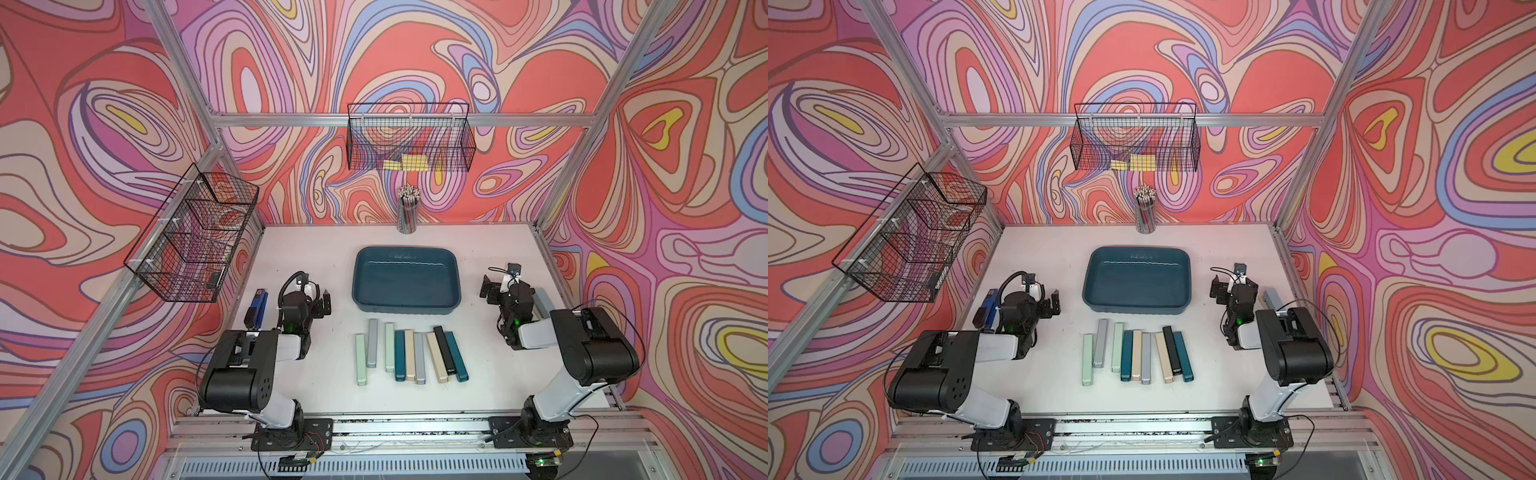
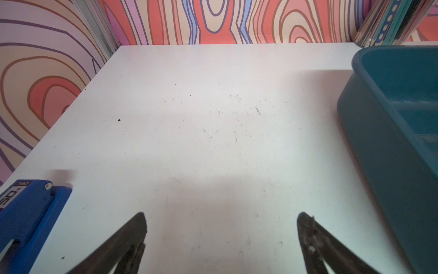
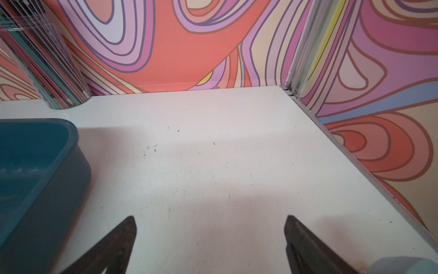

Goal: Put the pruning pliers into the storage box
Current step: Pick up the pruning pliers from the center of the board.

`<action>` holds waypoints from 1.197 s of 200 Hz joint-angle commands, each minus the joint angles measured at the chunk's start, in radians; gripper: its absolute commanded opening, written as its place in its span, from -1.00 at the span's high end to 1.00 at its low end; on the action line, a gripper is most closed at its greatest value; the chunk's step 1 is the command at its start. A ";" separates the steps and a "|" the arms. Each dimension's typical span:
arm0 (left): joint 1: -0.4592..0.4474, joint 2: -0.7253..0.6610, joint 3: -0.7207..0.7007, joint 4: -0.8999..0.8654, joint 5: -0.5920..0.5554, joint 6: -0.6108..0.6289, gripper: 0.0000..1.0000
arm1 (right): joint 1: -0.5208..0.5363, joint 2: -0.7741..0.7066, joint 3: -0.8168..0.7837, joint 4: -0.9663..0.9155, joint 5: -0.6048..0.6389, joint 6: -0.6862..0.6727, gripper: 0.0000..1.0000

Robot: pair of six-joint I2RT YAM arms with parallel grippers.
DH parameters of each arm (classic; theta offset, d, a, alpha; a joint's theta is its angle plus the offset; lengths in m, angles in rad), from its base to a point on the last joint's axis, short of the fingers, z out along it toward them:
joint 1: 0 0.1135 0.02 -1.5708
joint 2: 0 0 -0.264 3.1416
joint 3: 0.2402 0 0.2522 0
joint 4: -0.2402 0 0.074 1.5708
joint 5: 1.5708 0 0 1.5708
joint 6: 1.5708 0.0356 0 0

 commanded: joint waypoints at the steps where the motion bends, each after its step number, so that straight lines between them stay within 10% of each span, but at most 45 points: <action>1: 0.006 0.004 0.011 0.041 -0.010 0.006 -0.99 | -0.008 0.010 0.012 0.007 0.012 0.010 -0.97; 171: 0.006 0.000 0.019 0.020 -0.024 0.005 -0.99 | -0.008 -0.019 0.001 0.010 0.004 0.003 -0.97; 239: -0.011 -0.107 0.162 -0.298 -0.114 -0.010 -0.99 | -0.007 -0.313 0.242 -0.630 -0.018 0.138 -0.97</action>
